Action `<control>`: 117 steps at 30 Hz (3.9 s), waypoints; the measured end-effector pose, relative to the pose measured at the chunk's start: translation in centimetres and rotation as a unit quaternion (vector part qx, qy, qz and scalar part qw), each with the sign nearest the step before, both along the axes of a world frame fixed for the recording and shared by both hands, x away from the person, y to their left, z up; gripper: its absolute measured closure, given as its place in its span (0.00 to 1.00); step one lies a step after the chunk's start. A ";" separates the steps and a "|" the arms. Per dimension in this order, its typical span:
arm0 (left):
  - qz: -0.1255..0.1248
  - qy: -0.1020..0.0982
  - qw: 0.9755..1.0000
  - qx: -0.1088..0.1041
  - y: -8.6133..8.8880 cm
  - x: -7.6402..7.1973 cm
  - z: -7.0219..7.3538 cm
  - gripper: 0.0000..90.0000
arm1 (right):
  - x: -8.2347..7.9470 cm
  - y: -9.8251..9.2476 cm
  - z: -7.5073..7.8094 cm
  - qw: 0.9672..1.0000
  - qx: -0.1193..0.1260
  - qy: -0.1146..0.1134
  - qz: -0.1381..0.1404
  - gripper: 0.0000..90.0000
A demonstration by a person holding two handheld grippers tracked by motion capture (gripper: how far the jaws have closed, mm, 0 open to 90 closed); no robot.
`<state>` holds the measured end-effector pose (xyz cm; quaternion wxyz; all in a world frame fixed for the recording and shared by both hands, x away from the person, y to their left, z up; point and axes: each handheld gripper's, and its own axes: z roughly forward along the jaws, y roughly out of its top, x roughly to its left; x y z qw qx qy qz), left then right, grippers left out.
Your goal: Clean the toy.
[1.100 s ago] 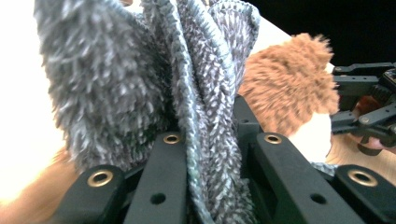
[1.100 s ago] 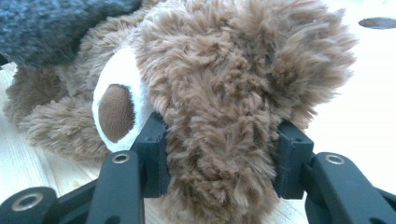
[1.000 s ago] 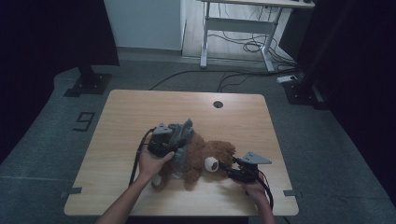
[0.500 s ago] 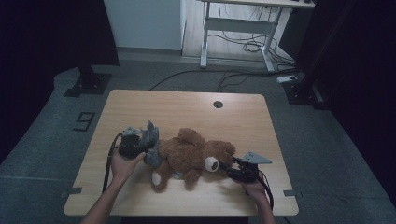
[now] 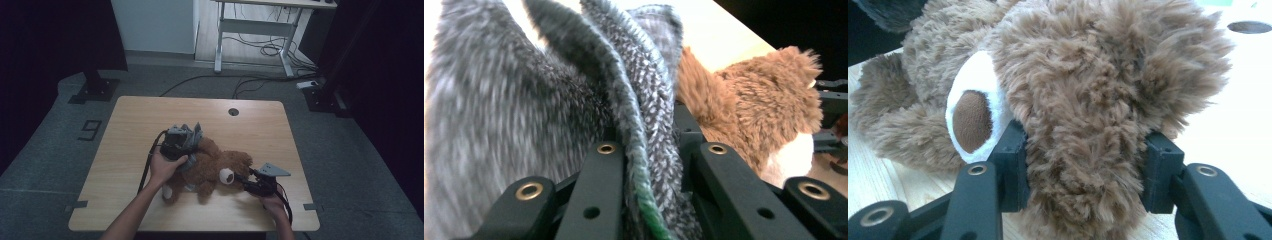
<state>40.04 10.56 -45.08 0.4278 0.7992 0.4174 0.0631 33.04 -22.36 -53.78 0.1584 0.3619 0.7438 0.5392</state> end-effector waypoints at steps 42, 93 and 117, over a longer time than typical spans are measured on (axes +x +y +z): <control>0.007 -0.088 0.993 -0.078 2.6 -5.9 -2.9 0.90 | 2.2 3.0 3.5 0.996 0.004 0.085 0.026 0.60; -0.035 -0.142 0.987 -0.071 -1.5 -5.8 4.3 0.89 | 0.2 2.1 1.4 0.999 -0.017 -0.029 -0.019 0.47; -0.106 -0.069 0.991 0.049 -10.4 -4.2 0.7 0.89 | -0.1 1.8 1.2 0.999 -0.028 -0.032 -0.014 0.47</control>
